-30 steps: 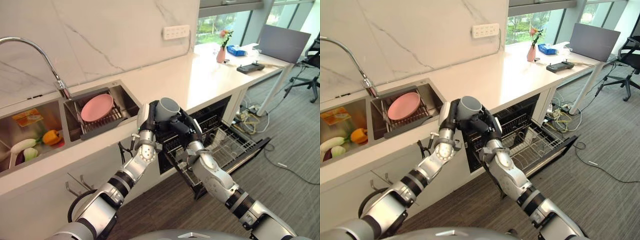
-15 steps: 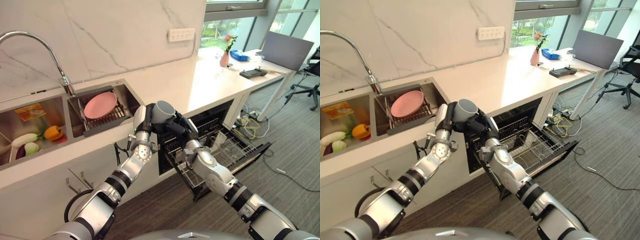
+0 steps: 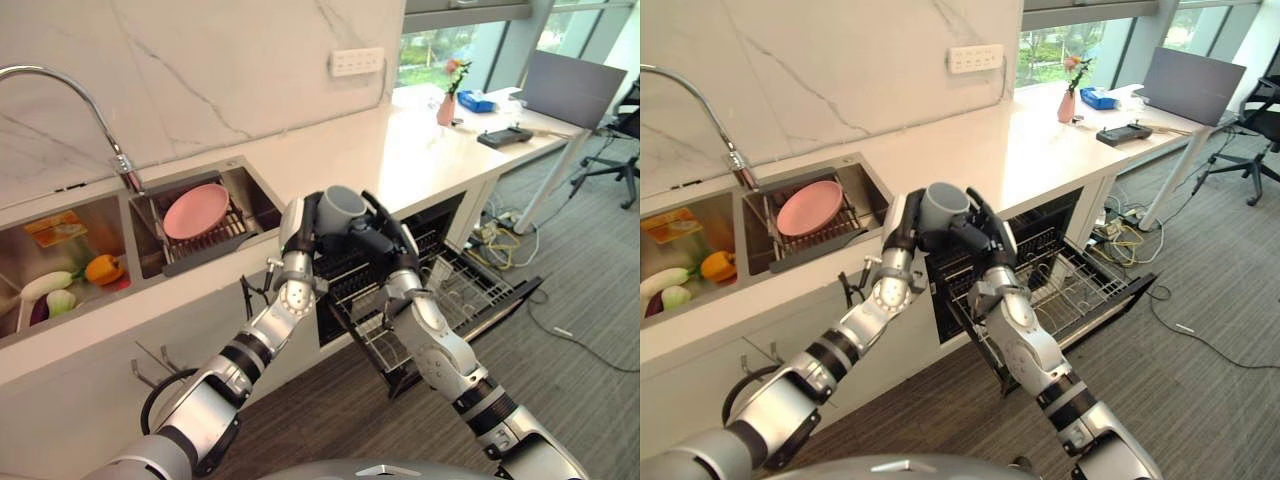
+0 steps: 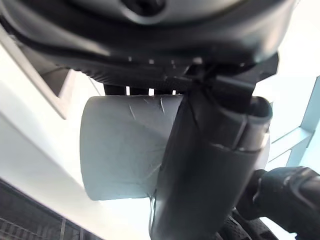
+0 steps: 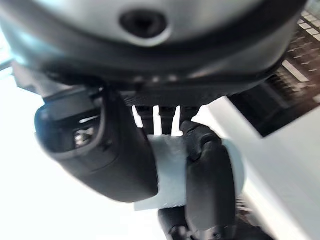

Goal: Place the dishes in the dishwasher.

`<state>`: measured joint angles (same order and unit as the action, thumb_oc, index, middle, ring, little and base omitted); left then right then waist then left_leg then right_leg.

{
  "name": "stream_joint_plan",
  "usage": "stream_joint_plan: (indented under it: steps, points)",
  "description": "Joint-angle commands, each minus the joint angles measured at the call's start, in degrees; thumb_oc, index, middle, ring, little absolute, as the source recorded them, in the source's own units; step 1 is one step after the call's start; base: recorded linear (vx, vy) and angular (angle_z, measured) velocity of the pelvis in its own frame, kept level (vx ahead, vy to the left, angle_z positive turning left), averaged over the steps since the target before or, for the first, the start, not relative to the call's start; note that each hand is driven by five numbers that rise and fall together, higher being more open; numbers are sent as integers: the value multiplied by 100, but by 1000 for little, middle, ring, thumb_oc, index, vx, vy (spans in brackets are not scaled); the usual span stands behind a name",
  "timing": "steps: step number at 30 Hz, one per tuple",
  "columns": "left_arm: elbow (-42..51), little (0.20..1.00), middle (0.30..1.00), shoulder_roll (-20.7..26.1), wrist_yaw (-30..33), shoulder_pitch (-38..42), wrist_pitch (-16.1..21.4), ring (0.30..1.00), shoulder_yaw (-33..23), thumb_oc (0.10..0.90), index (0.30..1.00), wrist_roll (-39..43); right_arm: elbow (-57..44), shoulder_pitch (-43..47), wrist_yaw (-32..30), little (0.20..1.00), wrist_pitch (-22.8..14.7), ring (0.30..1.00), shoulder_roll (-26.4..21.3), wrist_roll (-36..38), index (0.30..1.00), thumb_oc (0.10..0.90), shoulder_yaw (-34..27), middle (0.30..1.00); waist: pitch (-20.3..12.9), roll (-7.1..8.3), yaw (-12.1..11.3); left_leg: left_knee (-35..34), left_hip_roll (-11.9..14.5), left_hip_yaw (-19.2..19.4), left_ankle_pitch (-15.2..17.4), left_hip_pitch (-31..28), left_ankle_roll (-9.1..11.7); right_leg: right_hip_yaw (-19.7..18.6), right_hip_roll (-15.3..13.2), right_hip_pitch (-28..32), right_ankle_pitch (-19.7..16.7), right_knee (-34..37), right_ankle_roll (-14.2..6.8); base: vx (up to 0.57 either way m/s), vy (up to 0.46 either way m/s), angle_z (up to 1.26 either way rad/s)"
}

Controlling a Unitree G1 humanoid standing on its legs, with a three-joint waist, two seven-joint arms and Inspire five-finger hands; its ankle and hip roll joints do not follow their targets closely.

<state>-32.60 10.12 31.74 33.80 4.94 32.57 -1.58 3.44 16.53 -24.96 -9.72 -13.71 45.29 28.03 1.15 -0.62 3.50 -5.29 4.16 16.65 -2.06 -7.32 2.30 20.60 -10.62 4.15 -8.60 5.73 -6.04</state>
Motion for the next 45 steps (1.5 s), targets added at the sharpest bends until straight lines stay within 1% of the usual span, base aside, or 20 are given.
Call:
stream_joint_plan:
  steps: [1, 6, 10, 11, 15, 16, 17, 19, 21, 24, 25, 26, 28, 29, 31, 33, 34, 36, 39, 45]
  points:
    - [-245, 300, 300, -1060, -495, 597, 417, 300, 1614, 400, 300, -429, -1710, 2419, 14, 900, -1663, 900, 987, -959, 900, 800, -750, 900, -13, -16, 56, 159, -7, -111, 725, -382, 14, -184, -66, 297, 711, -103, -291, -9, -5, -4]
    - [-245, 300, 300, -1062, -487, 605, 418, 300, 1544, 400, 300, -422, -1872, 2400, -2, 900, -1586, 900, 951, -1040, 900, 800, -642, 900, -9, -26, 81, 129, -22, -89, 725, -408, 3, -209, -69, 286, 696, -109, -281, -12, -6, -5]
    - [-371, 300, 300, -1109, -502, 605, 426, 300, 1499, 400, 300, -465, -1801, 2396, 398, 900, -1600, 900, 1015, -439, 900, 800, -418, 900, 4, -12, 88, 145, -25, -81, 733, -422, 0, -227, -69, 295, 678, -114, -265, -11, -5, -4]
    - [-374, 300, 300, -1112, -502, 605, 428, 300, 1497, 400, 300, -466, -1794, 2397, 414, 900, -1604, 900, 1013, -423, 900, 800, -420, 900, 4, -13, 89, 145, -24, -81, 733, -422, 0, -227, -69, 296, 678, -114, -265, 0, 0, 0]
    - [-601, 300, 300, -1276, -519, 630, 383, 300, 1516, 400, 300, -514, -1994, 2436, 1296, 900, -2034, 900, 1351, 1214, 900, 800, -365, 900, 3, -14, 98, 189, 5, -54, 731, -434, 25, -226, -54, 299, 707, -110, -252, 0, 0, 0]
    - [-606, 300, 300, -1278, -517, 631, 386, 300, 1516, 400, 300, -515, -1973, 2440, 1339, 900, -2044, 900, 1347, 1255, 900, 800, -372, 900, -3, -12, 100, 190, 4, -56, 730, -427, 25, -225, -55, 293, 706, -110, -252, 0, 0, 0]
    - [-759, 300, 300, -1394, -506, 654, 341, 300, 1547, 400, 300, -559, -2088, 2540, 1778, 900, -2210, 900, 1541, 1959, 900, 800, -399, 900, -9, -8, 103, 218, 20, -49, 730, -418, 39, -212, -44, 285, 729, -106, -248, 0, 0, 0]
    - [-860, 300, 300, -1474, -508, 661, 321, 300, 1575, 400, 300, -581, -2171, 2558, 2106, 900, -2371, 900, 1716, 2482, 900, 800, -368, 900, -18, -11, 99, 235, 27, -51, 737, -421, 51, -197, -38, 281, 748, -100, -245, 0, 0, 0]
    - [-888, 300, 300, -1527, -527, 644, 282, 300, 1591, 400, 300, -557, -2309, 2541, 2473, 900, -2404, 900, 1863, 2971, 900, 800, -334, 900, -14, -22, 89, 267, 47, -64, 737, -407, 64, -177, -27, 272, 776, -92, -241, 0, 0, 0]
    - [-846, 300, 300, -1526, -541, 633, 280, 300, 1596, 400, 300, -557, -2291, 2450, 2664, 900, -2306, 900, 1880, 3198, 900, 800, -269, 900, -11, -26, 76, 283, 59, -64, 734, -394, 72, -169, -19, 270, 789, -87, -236, 0, 0, 0]
    - [-821, 300, 300, -1473, -569, 611, 269, 300, 1554, 400, 300, -537, -2163, 2263, 2662, 900, -2125, 900, 1632, 3121, 900, 800, -63, 900, 10, -1, 73, 276, 58, -62, 726, -384, 79, -165, -17, 261, 779, -89, -234, 0, 0, 0]
    - [-817, 300, 300, -1478, -572, 607, 266, 300, 1546, 400, 300, -536, -2173, 2249, 2656, 900, -2125, 900, 1625, 3115, 900, 800, -50, 900, 4, -11, 76, 274, 58, -62, 726, -385, 79, -165, -17, 261, 779, -90, -235, 0, 0, 0]
    - [-747, 300, 300, -1371, -612, 552, 283, 300, 1461, 400, 300, -497, -2198, 2093, 2444, 900, -1948, 900, 1149, 2692, 900, 800, 17, 900, 23, 2, 78, 255, 65, -54, 745, -410, 85, -165, -6, 289, 779, -98, -244, 0, 0, 0]
    - [-691, 300, 300, -1288, -643, 535, 316, 300, 1404, 400, 300, -472, -2159, 2033, 2281, 900, -1797, 900, 850, 2252, 900, 800, -51, 900, 23, 10, 87, 240, 56, -53, 747, -413, 83, -168, -6, 291, 770, -103, -250, 0, 0, 0]
    - [-418, 300, 300, -1014, -774, 414, 426, 300, 1277, 400, 300, -346, -1948, 1944, 1773, 900, -1333, 900, 159, 926, 900, 800, -123, 900, 25, 29, 93, 198, 35, -52, 745, -419, 71, -184, -11, 302, 737, -109, -260, -3, 0, -7]
    - [-18, 300, 300, -664, -972, 298, 527, 300, 1163, 400, 300, -246, -1785, 1931, 1553, 900, -782, 900, -474, -359, 900, 800, -61, 900, 18, 55, 95, 149, 10, -37, 733, -424, 52, -207, -30, 304, 688, -104, -267, -8, -1, -11]
    - [96, 300, 300, -596, -997, 272, 541, 300, 1138, 400, 300, -234, -1705, 1934, 1521, 900, -631, 900, -627, -739, 900, 800, -58, 900, 27, 49, 90, 142, 17, -34, 754, -452, 52, -214, -22, 323, 701, -110, -270, -11, -5, -12]
    - [275, 300, 300, -470, -998, 265, 554, 300, 1064, 400, 300, -222, -1580, 1962, 1337, 900, -472, 900, -812, -1441, 900, 800, -140, 900, 12, 57, 90, 133, 8, -34, 732, -426, 32, -223, -33, 299, 680, -103, -263, -6, 3, -8]
    - [306, 300, 300, -427, -922, 268, 551, 300, 984, 400, 300, -254, -1436, 1968, 1097, 900, -361, 900, -834, -2018, 900, 800, -236, 900, 22, 65, 98, 138, 9, -33, 738, -434, 12, -242, -29, 309, 675, -111, -258, 0, 0, 0]
    - [56, 300, 300, -464, -720, 250, 531, 300, 812, 400, 300, -207, -1489, 1959, 732, 900, -446, 900, -756, -2274, 900, 800, -423, 900, 32, 74, 169, 134, -3, -6, 746, -457, -7, -317, -25, 305, 659, -120, -256, 0, 0, 0]
